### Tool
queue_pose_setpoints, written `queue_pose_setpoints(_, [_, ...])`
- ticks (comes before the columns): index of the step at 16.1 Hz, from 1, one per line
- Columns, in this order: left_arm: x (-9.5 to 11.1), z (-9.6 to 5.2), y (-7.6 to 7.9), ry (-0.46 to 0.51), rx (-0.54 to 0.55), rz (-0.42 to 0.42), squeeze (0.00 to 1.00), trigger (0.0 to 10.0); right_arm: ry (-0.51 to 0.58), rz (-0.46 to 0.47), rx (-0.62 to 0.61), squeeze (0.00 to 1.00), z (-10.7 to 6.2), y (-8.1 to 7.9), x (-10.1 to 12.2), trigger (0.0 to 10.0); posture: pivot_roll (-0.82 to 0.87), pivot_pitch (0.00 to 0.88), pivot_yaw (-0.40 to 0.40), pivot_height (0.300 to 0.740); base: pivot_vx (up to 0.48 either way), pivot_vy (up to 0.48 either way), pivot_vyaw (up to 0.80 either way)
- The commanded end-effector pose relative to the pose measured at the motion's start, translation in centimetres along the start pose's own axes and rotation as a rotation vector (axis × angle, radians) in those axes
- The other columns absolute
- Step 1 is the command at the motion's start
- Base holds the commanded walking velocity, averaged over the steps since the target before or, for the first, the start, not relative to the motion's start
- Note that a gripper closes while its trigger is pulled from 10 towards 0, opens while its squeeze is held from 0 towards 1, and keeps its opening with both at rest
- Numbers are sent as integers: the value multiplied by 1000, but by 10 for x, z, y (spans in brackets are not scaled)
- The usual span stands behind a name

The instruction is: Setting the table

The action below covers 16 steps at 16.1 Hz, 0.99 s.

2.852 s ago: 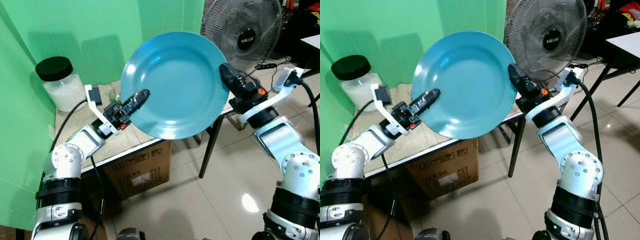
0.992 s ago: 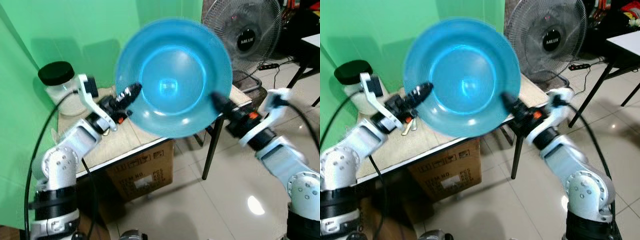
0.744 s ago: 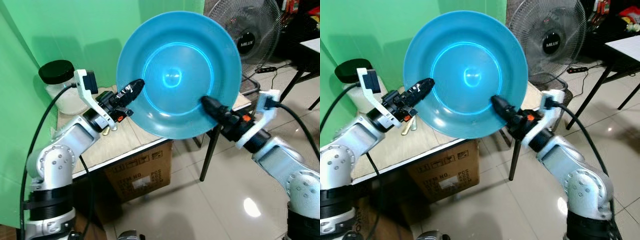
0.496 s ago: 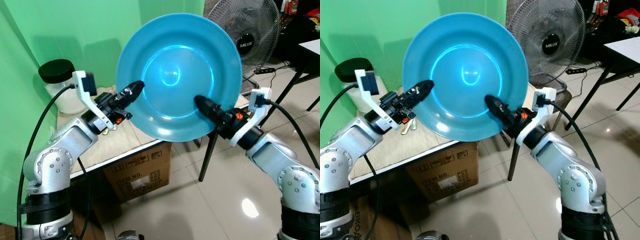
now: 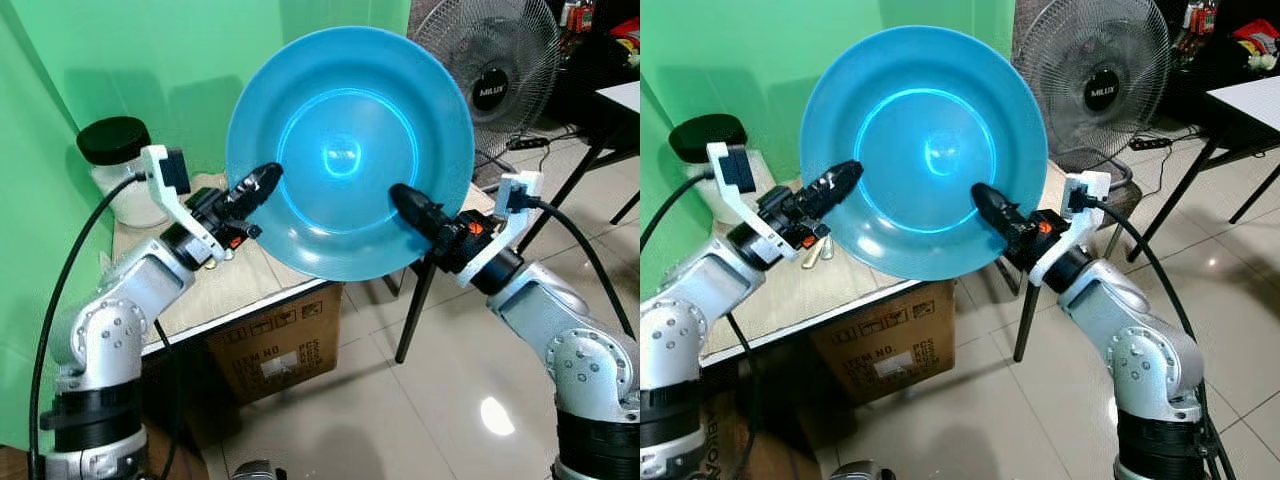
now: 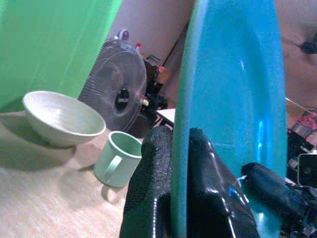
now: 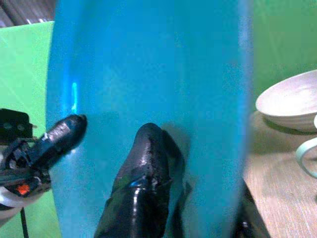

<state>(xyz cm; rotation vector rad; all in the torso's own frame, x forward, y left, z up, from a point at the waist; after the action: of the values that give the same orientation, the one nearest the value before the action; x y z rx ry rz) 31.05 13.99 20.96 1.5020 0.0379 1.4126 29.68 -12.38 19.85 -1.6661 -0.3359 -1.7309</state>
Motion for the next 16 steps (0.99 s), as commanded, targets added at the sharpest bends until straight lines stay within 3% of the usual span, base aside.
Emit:
queue_pose_setpoints(1, [-1, 1, 7, 3, -12, 37, 0, 0, -27, -15, -20, 0, 1, -1, -4, 0, 53, 0, 30, 740, 0, 0, 0])
queue_pose_setpoints(4, [-8, -5, 8, 2, 7, 60, 0, 0, -58, -33, -31, 0, -4, -2, -14, 0, 46, 0, 28, 740, 0, 0, 0])
queue_pose_setpoints(7, [-21, -6, 9, -48, 24, 116, 0, 0, -46, -44, 16, 0, -7, -14, -14, 0, 34, 0, 34, 740, 0, 0, 0])
queue_pose_setpoints(8, [-23, -3, 12, -47, 21, 178, 0, 4863, -54, -92, 18, 0, -9, -16, -13, 2824, 31, 0, 36, 740, 0, 0, 0])
queue_pose_setpoints(9, [-24, 1, 13, -60, 43, 232, 0, 10000, -52, -117, 6, 0, -10, -15, -11, 10000, 32, 0, 33, 740, 0, 0, 0])
queue_pose_setpoints(12, [-31, 4, 14, -72, 52, 282, 0, 10000, -20, -97, -25, 0, -14, -13, -10, 10000, 26, 0, 35, 740, 0, 0, 0])
queue_pose_setpoints(14, [-32, 8, 16, -64, 64, 380, 0, 10000, -3, -79, -28, 0, -13, -14, -7, 10000, 31, 0, 35, 740, 0, 0, -259])
queue_pose_setpoints(16, [-38, 11, 13, -42, 72, 303, 0, 10000, -3, -102, -43, 0, -12, -14, -9, 10000, -1, 0, 56, 740, 0, 0, -800])
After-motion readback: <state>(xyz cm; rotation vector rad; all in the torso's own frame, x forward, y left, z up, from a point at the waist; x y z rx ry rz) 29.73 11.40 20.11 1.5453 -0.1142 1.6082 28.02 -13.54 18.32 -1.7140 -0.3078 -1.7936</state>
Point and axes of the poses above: a point about 5 cm out from each wrist's last joint towards the gripper, its own z axis pointing out of the wrist towards the gripper, its own x axis along the axis of the wrist's last joint, y = z × x, the point moved 3 cm from there along z, pointing out of the wrist towards the gripper, and after that the axes turned 12 degrees about -z, right-handed, at the moved point
